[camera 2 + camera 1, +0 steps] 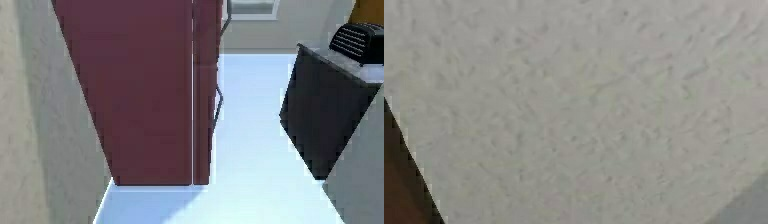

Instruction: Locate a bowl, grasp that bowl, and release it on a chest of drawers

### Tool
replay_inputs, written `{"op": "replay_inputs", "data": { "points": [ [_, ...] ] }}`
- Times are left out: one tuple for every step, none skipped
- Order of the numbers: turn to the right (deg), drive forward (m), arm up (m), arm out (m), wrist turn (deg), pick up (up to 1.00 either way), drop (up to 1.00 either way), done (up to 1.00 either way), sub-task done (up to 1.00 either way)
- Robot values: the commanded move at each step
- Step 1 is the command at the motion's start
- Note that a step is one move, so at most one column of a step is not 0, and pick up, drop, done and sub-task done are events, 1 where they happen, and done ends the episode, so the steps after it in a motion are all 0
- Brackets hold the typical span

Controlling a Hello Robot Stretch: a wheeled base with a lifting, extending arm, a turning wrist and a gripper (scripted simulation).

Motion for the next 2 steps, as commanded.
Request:
{"op": "replay_inputs", "data": {
  "points": [
    [45.0, 0.00, 0.00, 0.00, 0.0, 0.00, 0.00, 0.00, 0.00],
    [45.0, 0.00, 0.00, 0.00, 0.0, 0.00, 0.00, 0.00, 0.00]
  ]
}}
